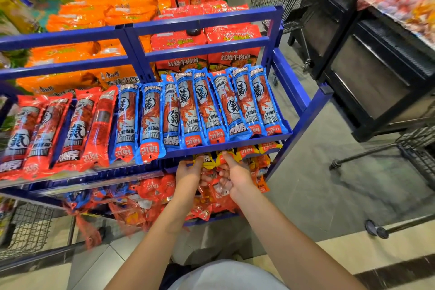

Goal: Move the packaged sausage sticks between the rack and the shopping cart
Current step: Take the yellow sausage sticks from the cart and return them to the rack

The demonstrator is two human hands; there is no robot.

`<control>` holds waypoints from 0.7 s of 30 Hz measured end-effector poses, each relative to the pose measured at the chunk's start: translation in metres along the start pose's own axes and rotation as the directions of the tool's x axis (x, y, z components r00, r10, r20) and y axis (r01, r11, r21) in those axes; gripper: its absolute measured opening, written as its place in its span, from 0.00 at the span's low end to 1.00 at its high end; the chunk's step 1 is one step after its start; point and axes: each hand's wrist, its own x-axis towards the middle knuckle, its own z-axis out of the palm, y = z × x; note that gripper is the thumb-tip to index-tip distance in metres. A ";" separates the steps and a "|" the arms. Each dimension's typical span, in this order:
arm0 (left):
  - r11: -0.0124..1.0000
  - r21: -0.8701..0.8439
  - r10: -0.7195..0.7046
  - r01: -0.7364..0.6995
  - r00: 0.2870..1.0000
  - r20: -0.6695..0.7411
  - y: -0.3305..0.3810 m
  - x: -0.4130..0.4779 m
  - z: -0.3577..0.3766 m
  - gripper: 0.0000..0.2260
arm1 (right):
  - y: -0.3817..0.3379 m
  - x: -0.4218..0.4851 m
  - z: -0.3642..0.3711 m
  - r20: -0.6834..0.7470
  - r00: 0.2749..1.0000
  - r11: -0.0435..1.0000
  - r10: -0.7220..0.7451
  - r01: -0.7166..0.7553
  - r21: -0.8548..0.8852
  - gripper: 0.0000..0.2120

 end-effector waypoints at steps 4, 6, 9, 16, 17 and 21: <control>1.000 -0.016 0.015 -0.015 1.000 0.015 0.003 0.004 -0.004 0.18 | -0.004 -0.004 -0.001 0.020 1.000 1.000 -0.001 0.001 0.000 0.18; 1.000 0.007 0.012 -0.012 1.000 0.025 0.002 0.004 -0.007 0.20 | -0.004 -0.007 -0.003 0.026 1.000 1.000 0.006 -0.006 -0.011 0.17; 1.000 0.018 -0.003 0.002 1.000 0.026 0.002 0.005 -0.011 0.19 | -0.002 -0.008 -0.006 0.072 0.997 0.999 0.039 -0.036 -0.038 0.17; 0.999 -0.020 0.036 -0.034 0.997 0.066 0.005 -0.006 -0.024 0.16 | 0.019 -0.012 -0.032 0.175 0.980 0.992 0.097 -0.082 -0.091 0.19; 0.998 -0.034 0.048 -0.046 0.996 0.071 0.005 -0.008 -0.027 0.15 | 0.022 -0.012 -0.036 0.172 0.979 0.990 0.106 -0.088 -0.107 0.21; 0.996 -0.068 0.064 -0.060 0.996 0.056 -0.007 -0.020 -0.054 0.09 | 0.038 -0.010 -0.048 0.163 0.970 0.974 0.182 -0.155 -0.167 0.21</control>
